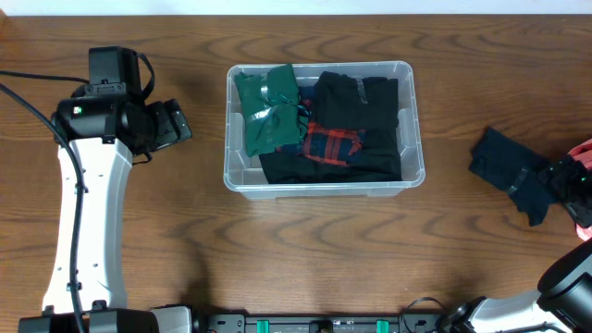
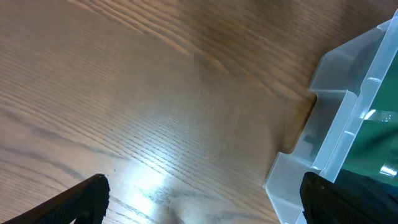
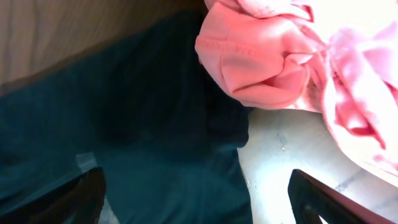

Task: Pack container
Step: 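Move the right gripper back to the pile and grasp the dark garment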

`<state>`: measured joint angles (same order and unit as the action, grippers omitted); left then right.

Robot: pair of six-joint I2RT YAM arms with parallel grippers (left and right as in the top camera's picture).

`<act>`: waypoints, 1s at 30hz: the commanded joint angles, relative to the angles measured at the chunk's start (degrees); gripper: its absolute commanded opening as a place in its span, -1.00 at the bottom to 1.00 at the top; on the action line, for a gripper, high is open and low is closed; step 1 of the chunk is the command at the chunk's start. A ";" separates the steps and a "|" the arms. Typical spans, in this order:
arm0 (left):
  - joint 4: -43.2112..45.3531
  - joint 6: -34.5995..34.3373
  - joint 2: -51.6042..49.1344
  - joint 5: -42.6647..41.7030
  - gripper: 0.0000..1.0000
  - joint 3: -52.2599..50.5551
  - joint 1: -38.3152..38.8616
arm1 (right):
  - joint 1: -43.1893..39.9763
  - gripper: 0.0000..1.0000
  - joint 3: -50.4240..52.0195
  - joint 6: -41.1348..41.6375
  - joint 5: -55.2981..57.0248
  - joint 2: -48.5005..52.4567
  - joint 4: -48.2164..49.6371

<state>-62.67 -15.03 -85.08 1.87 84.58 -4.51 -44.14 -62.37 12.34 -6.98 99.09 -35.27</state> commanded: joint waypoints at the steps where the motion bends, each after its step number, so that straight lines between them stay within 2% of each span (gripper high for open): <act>1: 0.24 -0.09 -0.59 0.26 0.96 -0.17 -0.31 | -0.09 0.79 3.06 -1.29 0.13 -0.52 2.99; 7: 0.13 -0.09 -0.59 0.24 0.96 -0.17 -0.31 | -0.07 0.68 8.11 -1.27 0.11 -0.50 10.84; 15: 0.11 -0.09 -0.59 0.24 0.96 -0.17 -0.28 | -0.04 0.39 14.29 0.28 -0.15 -0.50 19.58; 22: -0.28 -0.11 -0.59 0.24 0.96 -0.17 -0.28 | 1.11 0.28 18.40 1.40 -0.55 -0.50 27.02; 26: -0.22 -0.11 -0.59 0.24 0.96 -0.17 -0.28 | 2.27 0.01 20.37 2.58 -0.55 -0.50 30.58; 28: -0.20 -0.09 -0.59 0.24 0.96 -0.17 -0.28 | 2.99 -0.19 20.96 2.89 -0.57 -0.50 31.80; 29: -0.22 -0.09 -0.59 0.24 0.96 -0.17 -0.28 | 3.37 -0.35 20.98 2.86 -0.55 -0.50 32.02; 30: -0.24 -0.09 -0.59 0.24 0.96 -0.17 -0.28 | 3.72 -0.60 20.98 2.86 -0.55 -0.50 32.22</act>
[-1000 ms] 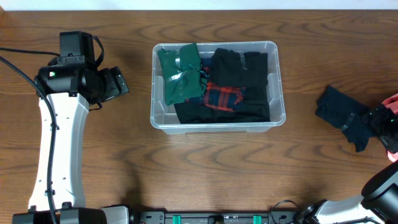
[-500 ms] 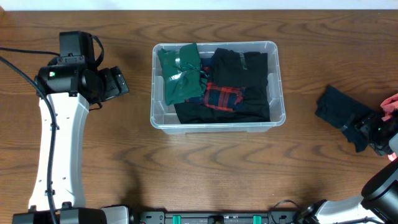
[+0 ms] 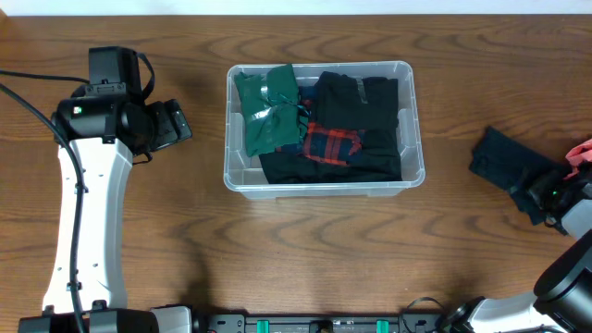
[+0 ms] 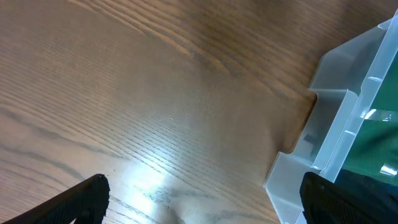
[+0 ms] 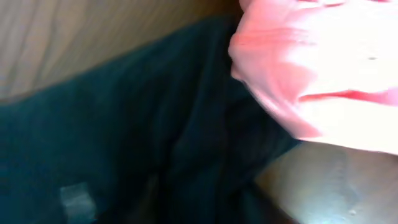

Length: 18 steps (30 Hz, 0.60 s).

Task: Pack container
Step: 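Move the right gripper back to the pile and grasp the dark garment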

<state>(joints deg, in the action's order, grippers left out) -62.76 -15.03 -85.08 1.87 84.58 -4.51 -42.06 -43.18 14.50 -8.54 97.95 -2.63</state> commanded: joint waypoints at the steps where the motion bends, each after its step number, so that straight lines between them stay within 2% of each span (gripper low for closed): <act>1: -0.15 -0.09 -0.59 0.24 0.96 -0.17 -0.28 | 1.95 -0.81 1.79 0.70 1.03 0.63 -0.13; 2: -0.15 -0.09 -0.59 0.24 0.96 -0.17 -0.28 | 2.27 -0.97 1.79 0.70 1.05 0.63 0.22; 8: -0.15 -0.11 -0.59 0.24 0.96 -0.17 -0.28 | 3.17 -0.97 0.22 2.25 0.31 0.46 1.33; 18: -0.15 -0.11 -0.59 0.24 0.96 -0.17 -0.28 | 4.87 -0.97 -10.91 3.93 -17.70 -4.98 -6.23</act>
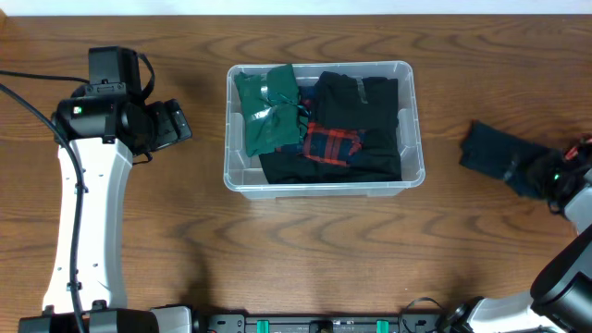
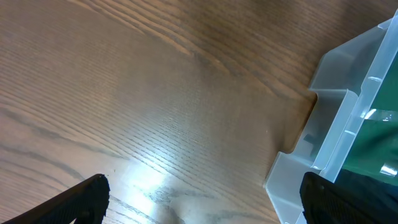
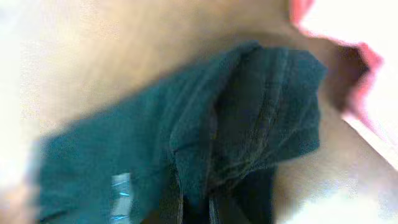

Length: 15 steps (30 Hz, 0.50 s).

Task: Pack container
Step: 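Move the right gripper back to the pile and grasp the dark garment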

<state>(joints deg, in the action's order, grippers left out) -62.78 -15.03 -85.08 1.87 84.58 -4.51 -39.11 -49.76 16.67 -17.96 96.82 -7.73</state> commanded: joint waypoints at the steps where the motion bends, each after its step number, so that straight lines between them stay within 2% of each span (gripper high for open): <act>1: -0.13 -0.11 -0.59 0.24 0.96 -0.17 -0.28 | 2.45 -0.97 -5.38 1.77 -8.92 -4.61 -2.12; 7: -0.13 -0.11 -0.59 0.24 0.96 -0.17 -0.28 | 6.71 -0.97 -12.22 2.49 -11.72 -10.47 -7.58; 15: -0.13 -0.11 -0.59 0.24 0.96 -0.17 -0.31 | 14.34 -0.98 -19.23 9.07 -17.09 -17.79 -8.76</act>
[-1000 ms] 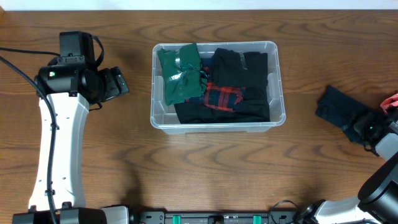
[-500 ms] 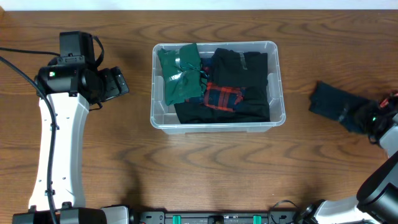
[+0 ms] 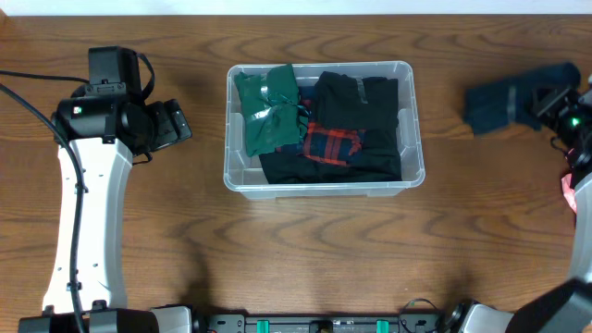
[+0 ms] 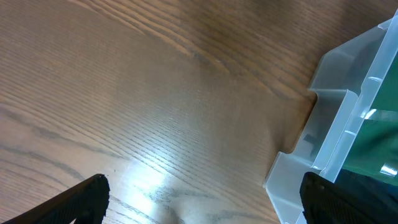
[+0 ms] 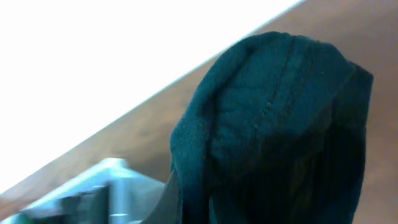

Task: Pack container
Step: 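Move the right gripper back to the pile and grasp the dark garment, then carry the dark garment with the right gripper into the bin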

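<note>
A clear plastic bin [image 3: 415,139] in the table's middle holds a green garment [image 3: 268,111], a black garment [image 3: 361,111] and a red plaid piece [image 3: 331,143]. At the far right my right gripper [image 3: 553,106] is shut on a dark teal garment [image 3: 509,97] held up off the table; in the right wrist view the dark teal garment [image 5: 273,124] fills the frame and hides the fingers. My left gripper [image 3: 180,123] stands open over bare wood left of the bin; its fingertips [image 4: 87,199] show in the left wrist view, beside the bin's corner [image 4: 323,143].
A pink garment [image 3: 583,190] shows at the right edge of the overhead view, below the right gripper. The left arm's white link [image 3: 88,222] runs along the left side of the table.
My right gripper has lifted the dark teal garment off the table and moved toward the far right corner. The pink garment is left behind. The left arm has not moved.
At first my right gripper was open over the dark teal garment lying beside the pink one at the right edge. It then closed in on the teal cloth, which had shifted left by the last earlier moment. Now it hangs lifted. The left arm stayed still.
</note>
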`<state>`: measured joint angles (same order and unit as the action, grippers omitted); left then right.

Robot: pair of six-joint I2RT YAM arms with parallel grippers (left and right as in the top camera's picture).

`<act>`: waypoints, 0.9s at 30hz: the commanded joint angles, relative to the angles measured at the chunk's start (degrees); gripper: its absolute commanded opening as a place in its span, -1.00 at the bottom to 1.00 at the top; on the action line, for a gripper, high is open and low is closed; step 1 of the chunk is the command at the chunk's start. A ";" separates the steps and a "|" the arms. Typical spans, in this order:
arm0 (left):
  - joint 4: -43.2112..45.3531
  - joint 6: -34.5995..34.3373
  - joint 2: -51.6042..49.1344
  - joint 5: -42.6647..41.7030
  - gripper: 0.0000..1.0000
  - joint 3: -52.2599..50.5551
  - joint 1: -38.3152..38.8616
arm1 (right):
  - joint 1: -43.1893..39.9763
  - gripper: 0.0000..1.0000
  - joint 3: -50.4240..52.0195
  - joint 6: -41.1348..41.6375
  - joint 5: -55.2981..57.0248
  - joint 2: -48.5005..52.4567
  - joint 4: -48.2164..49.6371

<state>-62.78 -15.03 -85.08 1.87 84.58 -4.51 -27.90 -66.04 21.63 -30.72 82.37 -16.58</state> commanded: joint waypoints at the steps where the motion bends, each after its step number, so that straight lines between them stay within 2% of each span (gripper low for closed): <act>1: -0.13 -0.11 -0.59 0.24 0.96 -0.17 -0.28 | 4.35 -0.97 -3.63 5.44 -5.40 -4.09 0.26; 6: 0.11 -0.09 -0.59 0.24 0.96 -0.17 -0.31 | 11.37 -0.98 -6.12 11.63 -11.98 -6.75 3.98; 12: 0.26 -0.09 -0.59 0.26 0.96 -0.17 -0.28 | 22.36 -0.97 -6.23 17.55 -10.54 -7.56 8.09; 19: 0.28 -0.09 -0.59 0.24 0.96 -0.17 -0.31 | 39.98 -0.97 -6.21 20.79 1.60 -7.30 8.00; 27: 0.22 -0.11 -0.59 0.24 0.96 -0.17 -0.31 | 59.82 -0.97 -6.21 27.78 25.38 -4.79 7.54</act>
<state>-62.57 -15.03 -85.08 1.87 84.58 -4.51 27.75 -71.11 45.04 -18.11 76.16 -9.15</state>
